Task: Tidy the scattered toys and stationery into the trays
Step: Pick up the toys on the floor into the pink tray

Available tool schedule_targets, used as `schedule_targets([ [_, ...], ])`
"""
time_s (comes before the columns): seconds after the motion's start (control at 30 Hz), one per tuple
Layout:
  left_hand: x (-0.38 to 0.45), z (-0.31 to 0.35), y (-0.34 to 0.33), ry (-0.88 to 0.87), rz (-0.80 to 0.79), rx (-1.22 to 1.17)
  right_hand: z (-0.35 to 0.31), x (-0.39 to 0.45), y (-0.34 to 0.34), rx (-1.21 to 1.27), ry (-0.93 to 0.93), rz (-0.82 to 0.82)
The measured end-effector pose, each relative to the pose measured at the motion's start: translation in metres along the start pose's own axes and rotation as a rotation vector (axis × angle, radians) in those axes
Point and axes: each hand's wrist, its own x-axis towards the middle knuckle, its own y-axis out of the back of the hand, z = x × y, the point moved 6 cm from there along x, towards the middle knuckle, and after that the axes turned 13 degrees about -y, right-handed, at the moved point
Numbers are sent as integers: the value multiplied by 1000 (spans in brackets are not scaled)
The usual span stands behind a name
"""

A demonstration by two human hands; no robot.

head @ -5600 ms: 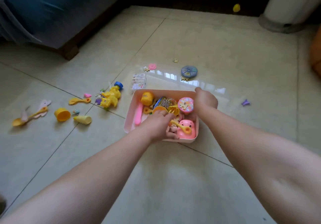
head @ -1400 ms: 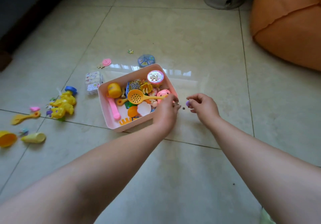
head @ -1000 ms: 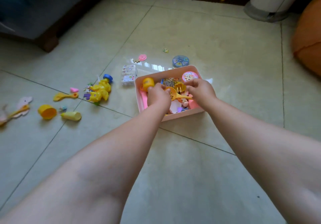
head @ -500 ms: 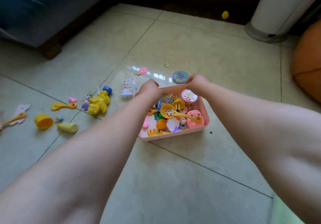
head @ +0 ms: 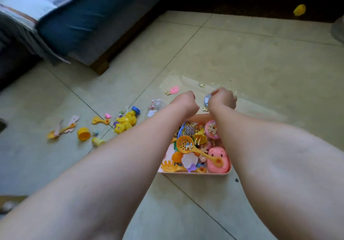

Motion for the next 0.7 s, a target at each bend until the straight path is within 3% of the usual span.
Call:
schedule_targets([
  [0.17,16,16,4,11,-148,202,1,-10,-16,123,-16,-123],
  [0.27,29,8,6,11,-193,277,14,-1,-13,61,46,-75],
  [0.37,48,2,4,-19,-193,289,27,30,-3,6,4,-1],
  [0.47,71,-4,-12,-52,-191,275,37,64,-9,-90,-53,-61],
  [0.7,105,-23,-55,-55,-212,88,20,82,-41,-465,136,-132],
])
